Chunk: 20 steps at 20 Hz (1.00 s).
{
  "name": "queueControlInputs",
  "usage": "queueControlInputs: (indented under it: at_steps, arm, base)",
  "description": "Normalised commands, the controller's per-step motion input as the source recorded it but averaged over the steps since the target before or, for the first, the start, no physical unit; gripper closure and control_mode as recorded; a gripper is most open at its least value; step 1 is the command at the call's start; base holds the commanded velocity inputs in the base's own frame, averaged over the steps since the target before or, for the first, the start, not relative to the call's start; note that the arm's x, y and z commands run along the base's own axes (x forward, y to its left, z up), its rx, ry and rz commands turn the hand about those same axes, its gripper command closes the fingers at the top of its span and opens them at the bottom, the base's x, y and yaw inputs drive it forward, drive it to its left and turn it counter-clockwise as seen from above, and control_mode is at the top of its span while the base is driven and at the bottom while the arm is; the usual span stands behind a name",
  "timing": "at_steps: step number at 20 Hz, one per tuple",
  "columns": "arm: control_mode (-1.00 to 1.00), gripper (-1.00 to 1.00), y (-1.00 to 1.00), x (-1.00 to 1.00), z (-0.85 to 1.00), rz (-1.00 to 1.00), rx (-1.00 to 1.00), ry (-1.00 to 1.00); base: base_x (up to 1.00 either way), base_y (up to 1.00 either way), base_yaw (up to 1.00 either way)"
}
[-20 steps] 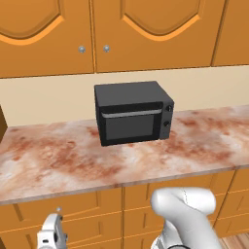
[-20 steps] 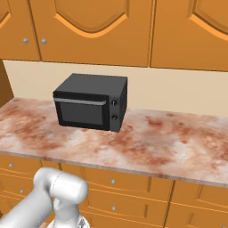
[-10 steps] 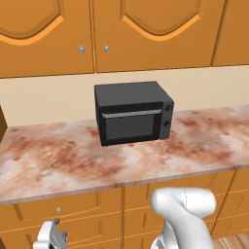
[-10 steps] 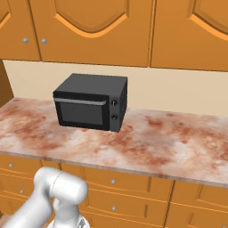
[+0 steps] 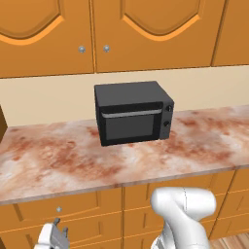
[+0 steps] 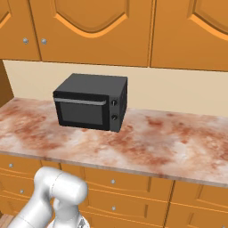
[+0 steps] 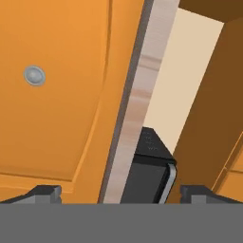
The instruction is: Take the pizza cutter from the drawer on the left and place it on the dining counter for cutting.
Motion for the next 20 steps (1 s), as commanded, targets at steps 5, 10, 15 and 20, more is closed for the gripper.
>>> queueControlInputs:
  at_steps: [5, 10, 15, 20]
  arm:
    - [-1.00, -1.00, -0.20, 0.09, 0.00, 0.01, 0.10, 0.03]
    - [-1.00, -1.00, -0.27, 0.47, -0.09, 0.12, 0.04, 0.03]
    - [-1.00, -1.00, -0.03, 0.53, -0.24, 0.23, 0.00, 0.07]
    - [-1.00, -1.00, 0.10, 0.46, -0.24, 0.19, 0.00, 0.13]
  base:
    - [0.00, 0.00, 0.00]
    - [0.00, 0.00, 0.00]
    - [0.00, 0.00, 0.00]
    - [0.00, 0.00, 0.00]
